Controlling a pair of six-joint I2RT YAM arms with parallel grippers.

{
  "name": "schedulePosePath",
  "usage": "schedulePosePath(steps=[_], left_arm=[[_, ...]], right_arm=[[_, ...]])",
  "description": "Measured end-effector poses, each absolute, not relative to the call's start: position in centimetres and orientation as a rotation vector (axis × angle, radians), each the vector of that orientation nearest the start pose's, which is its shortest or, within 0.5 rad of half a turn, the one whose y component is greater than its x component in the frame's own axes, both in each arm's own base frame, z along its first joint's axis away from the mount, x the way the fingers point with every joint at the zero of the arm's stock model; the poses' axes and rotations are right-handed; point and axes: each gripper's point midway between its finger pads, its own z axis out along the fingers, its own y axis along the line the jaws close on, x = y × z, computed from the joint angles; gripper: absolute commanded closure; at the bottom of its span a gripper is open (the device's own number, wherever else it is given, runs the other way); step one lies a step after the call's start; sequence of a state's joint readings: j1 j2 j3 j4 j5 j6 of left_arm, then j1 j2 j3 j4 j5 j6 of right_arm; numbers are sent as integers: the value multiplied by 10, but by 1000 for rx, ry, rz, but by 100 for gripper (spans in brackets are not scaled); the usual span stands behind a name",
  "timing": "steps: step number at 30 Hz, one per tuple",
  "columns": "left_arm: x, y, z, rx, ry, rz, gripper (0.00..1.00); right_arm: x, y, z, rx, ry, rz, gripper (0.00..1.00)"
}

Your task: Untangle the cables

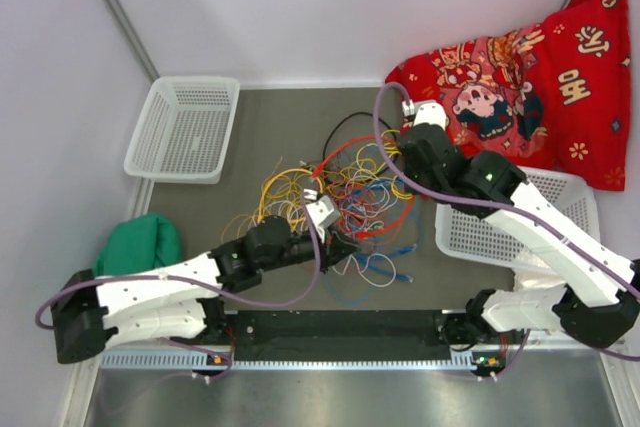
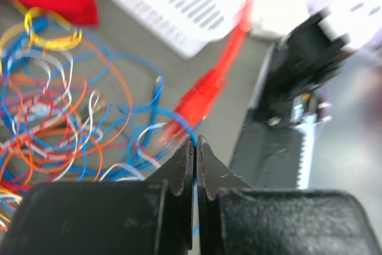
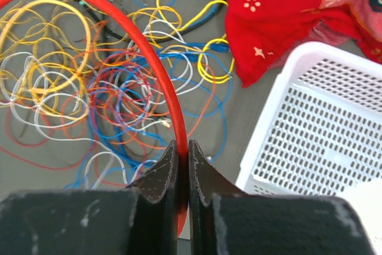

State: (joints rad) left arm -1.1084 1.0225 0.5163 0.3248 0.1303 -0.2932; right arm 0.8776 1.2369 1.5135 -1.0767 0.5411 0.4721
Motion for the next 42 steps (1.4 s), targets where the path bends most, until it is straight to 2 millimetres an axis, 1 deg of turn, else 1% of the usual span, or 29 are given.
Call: schedulePosePath(steps=[2,5,8,9,11,13,15,17,18,19,20,22,24,26,28,31,33,36,38,42], left_arm=[[125,-335,215,838,1653,-1144,100],[117,-328,270,814,1550,-1206,100],[107,-314,322,779,1433,-1255,100],[104,-309,334,771,1404,-1263,100],[103,-301,348,757,1385,-1260,100],[109,-294,354,712,1398,-1225,100],[120,-289,346,663,1450,-1164,100],[141,-284,321,585,1570,-1049,100],[148,-282,311,557,1615,-1011,100],[158,-280,297,511,1675,-951,100],[163,-278,285,485,1718,-912,100],[175,-271,251,425,1819,-809,100],[180,-261,224,379,1887,-731,100],[183,-253,209,341,1918,-691,100],[184,-247,201,301,1929,-675,100],[184,-241,200,255,1925,-680,100],[185,-239,202,222,1918,-689,100],[185,-239,201,206,1921,-698,100],[185,-241,198,197,1931,-701,100],[186,-245,189,193,1961,-696,100]], right_arm=[[241,171,285,-204,2232,57,100],[240,167,264,-220,2262,0,100],[240,163,246,-238,2293,-57,100],[240,162,243,-243,2299,-69,100],[240,161,241,-243,2300,-83,100],[243,157,244,-228,2283,-107,100],[246,149,250,-206,2259,-151,100],[250,139,260,-183,2233,-201,100],[253,133,269,-162,2212,-225,100],[257,125,279,-129,2190,-251,100],[260,118,286,-102,2171,-267,100],[267,99,300,-23,2135,-312,100],[270,76,308,60,2115,-355,100],[270,52,314,142,2094,-393,100],[266,29,317,225,2066,-428,100],[254,0,310,337,2048,-473,100],[245,-20,298,443,2046,-509,100],[233,-38,275,587,2055,-541,100],[222,-46,253,678,2069,-563,100],[207,-61,226,827,2076,-589,100]])
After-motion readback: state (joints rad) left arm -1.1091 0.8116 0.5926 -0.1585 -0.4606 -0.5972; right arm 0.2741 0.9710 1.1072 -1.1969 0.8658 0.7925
